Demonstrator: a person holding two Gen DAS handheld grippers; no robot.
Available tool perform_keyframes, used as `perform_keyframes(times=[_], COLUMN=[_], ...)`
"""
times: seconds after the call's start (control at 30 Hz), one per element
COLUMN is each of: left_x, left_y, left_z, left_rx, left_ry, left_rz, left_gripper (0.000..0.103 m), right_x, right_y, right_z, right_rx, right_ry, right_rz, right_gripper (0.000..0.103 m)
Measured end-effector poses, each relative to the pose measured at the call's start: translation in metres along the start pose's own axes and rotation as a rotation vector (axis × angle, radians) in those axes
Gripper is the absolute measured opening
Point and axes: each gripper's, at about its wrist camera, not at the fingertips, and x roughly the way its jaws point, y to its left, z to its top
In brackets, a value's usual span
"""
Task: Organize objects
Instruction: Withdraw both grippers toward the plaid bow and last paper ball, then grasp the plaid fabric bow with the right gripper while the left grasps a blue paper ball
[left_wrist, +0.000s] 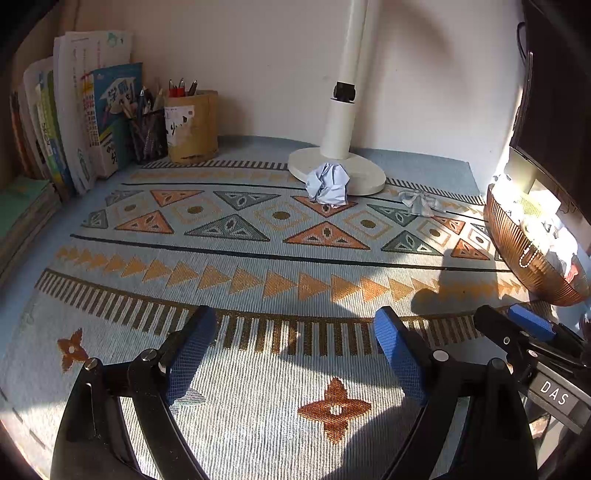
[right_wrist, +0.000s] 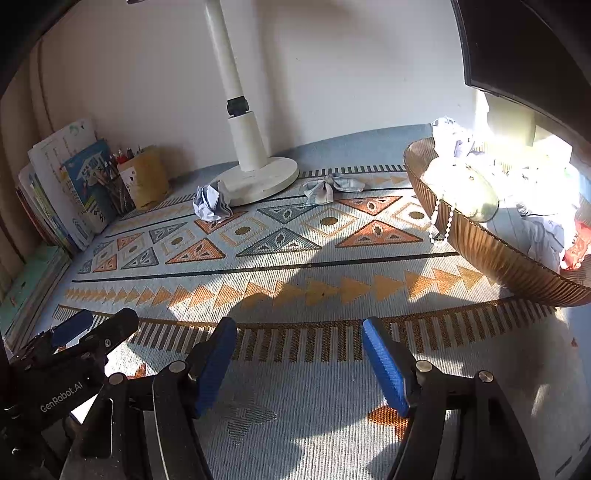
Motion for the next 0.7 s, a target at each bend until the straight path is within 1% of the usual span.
perform_keyframes(times=[0.2, 0.27, 0.33, 0.37, 0.4, 0.43, 0.5, 0.57, 0.6, 0.7], left_x=[0.000, 0.000, 0.004, 0.008, 0.012, 0.016, 0.022, 0.035, 0.048, 0.091], left_y=[0.000, 0.000, -0.001, 0.000, 0.002, 0.006, 0.015, 0.023, 0.024, 0.017], left_z=[0.000, 0.000, 0.003, 0.007, 0.013, 0.022, 0.049, 0.079, 0.091, 0.117], left_rx=[-0.002, 0.000, 0.007, 0.011, 0.008, 0.000, -0.029, -0.049, -0.037, 0.004], left_ry=[-0.001, 0.003, 0.033, 0.066, 0.102, 0.122, 0.110, 0.094, 0.102, 0.131], left_rz=[-0.003, -0.002, -0.011, -0.044, -0.084, -0.120, -0.172, -0.220, -0.239, -0.256], left_gripper=[0.087, 0.087, 0.087, 0.087, 0.087, 0.087, 0.087, 0.088, 0.089, 0.089], right_x=[0.002, 0.005, 0.012, 0.016, 0.019, 0.022, 0.035, 0.061, 0.075, 0.111], right_y=[-0.002, -0.006, -0.010, -0.012, -0.013, -0.012, -0.007, -0.002, -0.001, 0.001], right_z=[0.001, 0.003, 0.011, 0.020, 0.030, 0.044, 0.074, 0.100, 0.109, 0.130], right_rx=[0.010, 0.033, 0.077, 0.104, 0.126, 0.146, 0.176, 0.201, 0.214, 0.208], right_ry=[0.007, 0.017, 0.056, 0.078, 0.087, 0.089, 0.095, 0.109, 0.109, 0.067], right_rz=[-0.006, -0.016, -0.057, -0.064, -0.055, -0.049, -0.047, -0.031, -0.044, -0.165], right_gripper=[0.069, 0.069, 0.069, 0.069, 0.069, 0.069, 0.069, 0.069, 0.069, 0.069])
